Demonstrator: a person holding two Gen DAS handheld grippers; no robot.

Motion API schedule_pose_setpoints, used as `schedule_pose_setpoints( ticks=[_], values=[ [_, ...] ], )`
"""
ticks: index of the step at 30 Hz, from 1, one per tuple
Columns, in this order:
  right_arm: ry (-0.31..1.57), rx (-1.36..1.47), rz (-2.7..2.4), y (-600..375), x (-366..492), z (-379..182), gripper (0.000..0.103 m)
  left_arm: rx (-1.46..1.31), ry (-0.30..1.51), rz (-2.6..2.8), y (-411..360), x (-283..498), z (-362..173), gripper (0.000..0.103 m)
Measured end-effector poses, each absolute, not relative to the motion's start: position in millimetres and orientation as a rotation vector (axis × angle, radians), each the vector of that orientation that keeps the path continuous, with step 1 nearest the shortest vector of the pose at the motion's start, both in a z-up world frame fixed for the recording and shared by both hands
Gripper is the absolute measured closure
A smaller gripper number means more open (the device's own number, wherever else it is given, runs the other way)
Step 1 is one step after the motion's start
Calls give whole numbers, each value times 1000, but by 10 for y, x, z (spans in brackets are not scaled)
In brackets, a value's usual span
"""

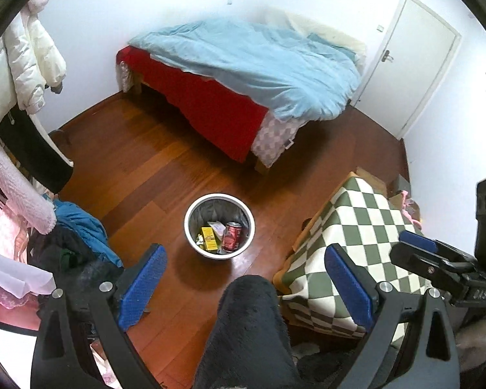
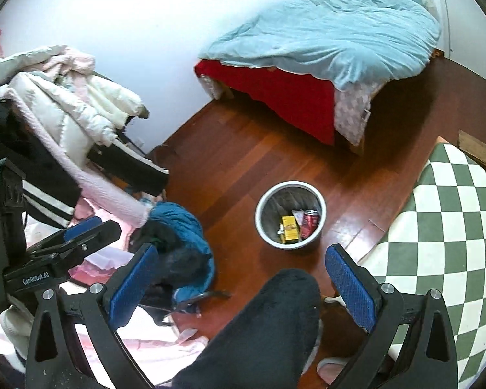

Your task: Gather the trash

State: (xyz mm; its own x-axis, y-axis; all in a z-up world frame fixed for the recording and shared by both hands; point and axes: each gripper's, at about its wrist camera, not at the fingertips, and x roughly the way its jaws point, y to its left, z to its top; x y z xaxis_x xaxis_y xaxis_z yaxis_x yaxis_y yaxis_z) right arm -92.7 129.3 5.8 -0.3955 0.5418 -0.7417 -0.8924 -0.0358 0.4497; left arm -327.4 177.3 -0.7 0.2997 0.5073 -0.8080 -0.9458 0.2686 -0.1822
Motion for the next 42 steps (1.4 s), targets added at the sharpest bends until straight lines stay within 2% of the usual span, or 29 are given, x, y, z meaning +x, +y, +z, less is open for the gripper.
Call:
schedule_pose_setpoints(
  ticks=[13, 42],
  values=[
    [1149, -459, 1745, 1233, -1039, 325, 0, -741, 666, 1093, 1660, -3406, 169, 4],
    [1141, -489, 1766, 1235, -1129, 422, 0, -767, 630, 1023, 1612, -3463, 217, 1]
  ],
)
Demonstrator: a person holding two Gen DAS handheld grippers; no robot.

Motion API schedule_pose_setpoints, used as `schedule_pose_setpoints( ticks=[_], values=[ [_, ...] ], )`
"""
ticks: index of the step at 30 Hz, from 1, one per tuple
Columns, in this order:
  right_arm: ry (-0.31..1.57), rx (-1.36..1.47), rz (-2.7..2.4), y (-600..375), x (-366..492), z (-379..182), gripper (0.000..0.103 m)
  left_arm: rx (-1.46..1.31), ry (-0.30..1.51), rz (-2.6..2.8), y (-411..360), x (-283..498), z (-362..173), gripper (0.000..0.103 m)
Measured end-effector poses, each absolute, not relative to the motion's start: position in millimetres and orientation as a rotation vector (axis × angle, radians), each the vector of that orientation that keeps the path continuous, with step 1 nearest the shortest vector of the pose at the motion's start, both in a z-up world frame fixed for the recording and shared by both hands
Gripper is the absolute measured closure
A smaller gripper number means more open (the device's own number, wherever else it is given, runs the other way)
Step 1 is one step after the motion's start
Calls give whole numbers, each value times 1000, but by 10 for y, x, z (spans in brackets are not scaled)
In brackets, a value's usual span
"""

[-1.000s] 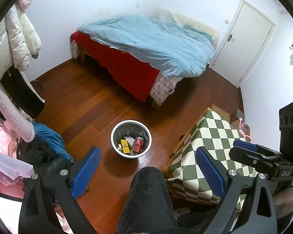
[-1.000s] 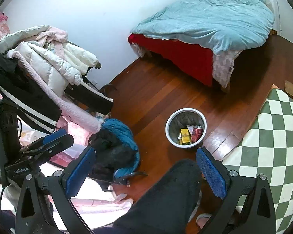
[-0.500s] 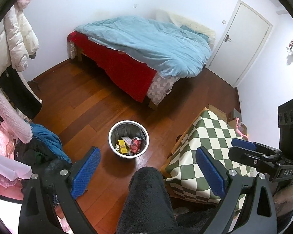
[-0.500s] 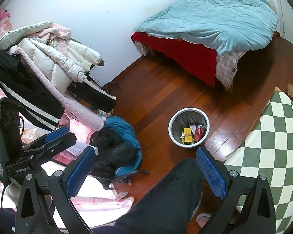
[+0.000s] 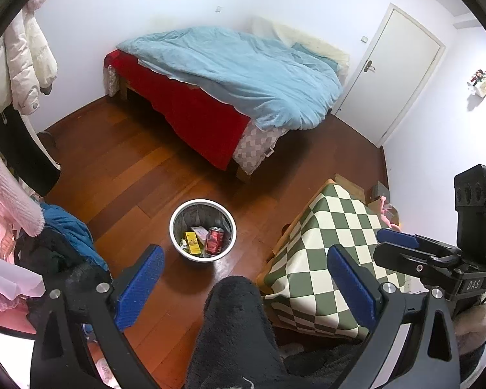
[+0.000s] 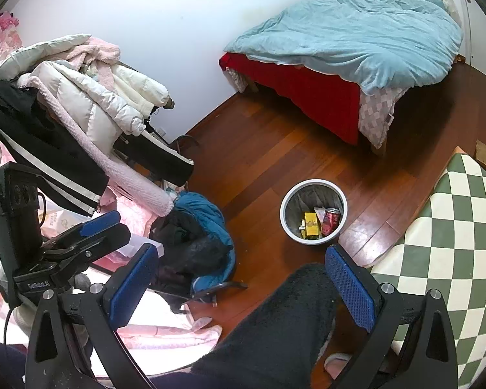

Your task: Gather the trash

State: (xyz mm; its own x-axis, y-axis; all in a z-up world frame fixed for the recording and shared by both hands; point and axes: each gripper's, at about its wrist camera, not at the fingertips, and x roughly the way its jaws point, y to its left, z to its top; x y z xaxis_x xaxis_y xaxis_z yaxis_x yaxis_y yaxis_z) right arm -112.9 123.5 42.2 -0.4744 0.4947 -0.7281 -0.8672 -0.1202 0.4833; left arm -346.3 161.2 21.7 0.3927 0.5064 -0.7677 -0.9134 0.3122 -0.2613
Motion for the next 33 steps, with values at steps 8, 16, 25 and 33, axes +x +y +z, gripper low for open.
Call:
schedule_pose_setpoints(
  ticks=[8, 16, 25, 33],
  values=[
    [1136, -500, 1780, 1197, -1116, 447, 0, -773, 620, 1010, 1600, -3456, 242, 0],
    [1135, -505, 1781, 1183, -1139, 450, 0, -780, 613, 995, 1588, -3463, 247, 0],
    [1137, -516, 1790, 1175, -1161, 464, 0, -779, 611, 997, 1578, -3458, 249, 0],
    [1137, -514, 1789, 1175, -1172, 465, 0, -775, 608, 998, 1571, -3459, 259, 0]
  ],
)
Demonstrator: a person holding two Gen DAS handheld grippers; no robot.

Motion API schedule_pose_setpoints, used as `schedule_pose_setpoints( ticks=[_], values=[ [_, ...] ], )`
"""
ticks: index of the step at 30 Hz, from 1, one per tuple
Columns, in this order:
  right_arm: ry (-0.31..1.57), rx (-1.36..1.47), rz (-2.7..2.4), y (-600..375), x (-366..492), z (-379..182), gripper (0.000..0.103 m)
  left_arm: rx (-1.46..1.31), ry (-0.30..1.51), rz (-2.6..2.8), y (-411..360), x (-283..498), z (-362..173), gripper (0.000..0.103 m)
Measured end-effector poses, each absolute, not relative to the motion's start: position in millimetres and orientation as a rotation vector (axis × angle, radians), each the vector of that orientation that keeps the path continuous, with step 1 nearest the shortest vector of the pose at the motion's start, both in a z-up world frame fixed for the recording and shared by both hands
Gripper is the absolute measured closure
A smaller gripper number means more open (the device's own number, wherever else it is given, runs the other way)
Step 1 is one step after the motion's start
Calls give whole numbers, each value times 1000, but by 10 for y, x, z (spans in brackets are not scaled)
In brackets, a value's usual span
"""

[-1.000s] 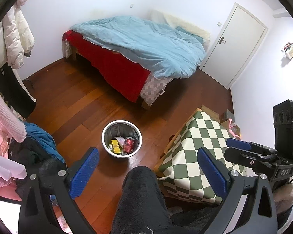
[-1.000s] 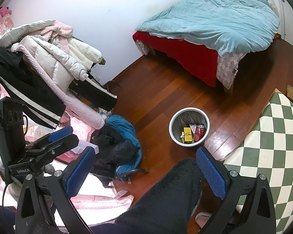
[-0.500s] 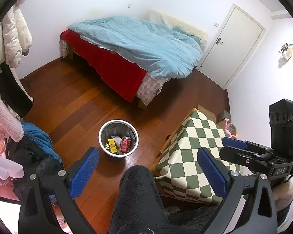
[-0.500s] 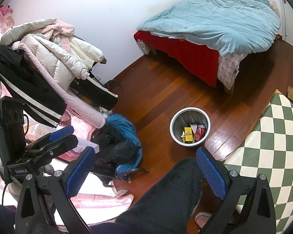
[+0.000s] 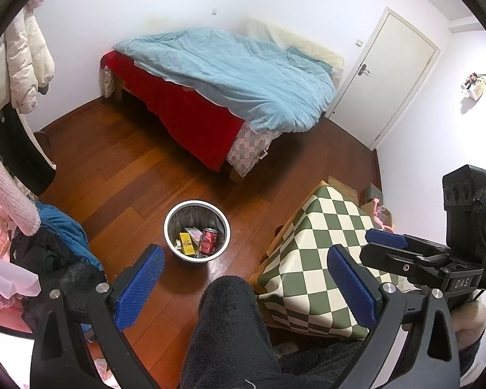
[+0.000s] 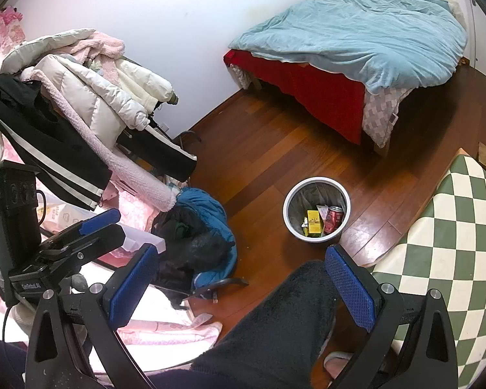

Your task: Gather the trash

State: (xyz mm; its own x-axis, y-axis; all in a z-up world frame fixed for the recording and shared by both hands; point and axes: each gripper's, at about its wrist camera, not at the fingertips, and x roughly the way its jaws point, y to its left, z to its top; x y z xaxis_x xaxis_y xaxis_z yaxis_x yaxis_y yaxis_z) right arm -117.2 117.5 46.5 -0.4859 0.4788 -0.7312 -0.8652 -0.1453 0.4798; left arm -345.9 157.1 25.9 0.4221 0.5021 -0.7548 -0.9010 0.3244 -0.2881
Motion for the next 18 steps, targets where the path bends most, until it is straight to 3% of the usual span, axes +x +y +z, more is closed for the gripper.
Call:
schedule_pose_setpoints(
  ticks=[18],
  values=[
    [1136, -516, 1793, 1168, -1203, 447, 0, -769, 600, 998, 1572, -3489, 304, 0]
  ],
)
